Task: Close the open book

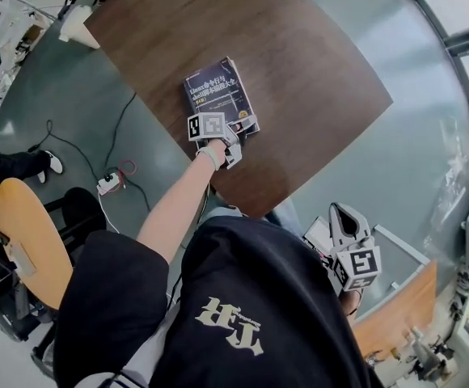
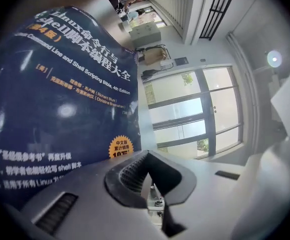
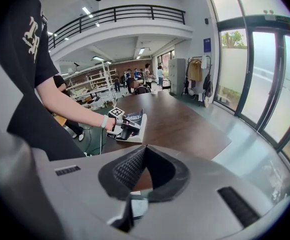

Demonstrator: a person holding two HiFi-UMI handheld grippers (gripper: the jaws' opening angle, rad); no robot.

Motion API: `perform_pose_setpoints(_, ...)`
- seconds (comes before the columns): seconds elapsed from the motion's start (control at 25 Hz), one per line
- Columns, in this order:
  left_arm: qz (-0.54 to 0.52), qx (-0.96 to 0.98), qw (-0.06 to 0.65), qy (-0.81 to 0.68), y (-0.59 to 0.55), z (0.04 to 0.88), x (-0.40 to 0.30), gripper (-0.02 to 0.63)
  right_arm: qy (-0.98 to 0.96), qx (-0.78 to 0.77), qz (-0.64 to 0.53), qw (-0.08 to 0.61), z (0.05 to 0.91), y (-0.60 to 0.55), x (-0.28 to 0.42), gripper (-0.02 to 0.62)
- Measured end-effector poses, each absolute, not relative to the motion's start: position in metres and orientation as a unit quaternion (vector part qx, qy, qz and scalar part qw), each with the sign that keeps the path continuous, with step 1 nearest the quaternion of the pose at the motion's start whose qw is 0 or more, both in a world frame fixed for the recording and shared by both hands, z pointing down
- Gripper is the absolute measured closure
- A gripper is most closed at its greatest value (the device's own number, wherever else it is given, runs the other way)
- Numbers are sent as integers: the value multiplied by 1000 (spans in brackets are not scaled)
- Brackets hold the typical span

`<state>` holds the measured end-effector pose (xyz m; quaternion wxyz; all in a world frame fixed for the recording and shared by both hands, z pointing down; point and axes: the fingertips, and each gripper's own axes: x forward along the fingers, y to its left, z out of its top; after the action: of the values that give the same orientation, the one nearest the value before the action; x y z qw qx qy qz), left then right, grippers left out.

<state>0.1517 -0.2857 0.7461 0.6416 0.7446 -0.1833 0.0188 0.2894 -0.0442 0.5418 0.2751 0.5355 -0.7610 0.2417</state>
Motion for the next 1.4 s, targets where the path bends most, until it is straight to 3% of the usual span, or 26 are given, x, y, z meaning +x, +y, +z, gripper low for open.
perform_pose_setpoints(0.56,-97,816,533,-201,-222,631,21,601,-831,436,184,293,536,-72,192,607)
perform_pose_setpoints(0.88,-112,877,422,-202,-156,559,-45,601,-847,440,180,237,523,-83,130,607)
perform_pose_setpoints(1.08,-105,887,397,-209,-116,546,-68,601,-852,440,196,207,513,-85,102,607)
perform_pose_setpoints(1.4,-92,898,355,-243,-79,534,-80,601,-882,384,162,221,512,-72,75,607)
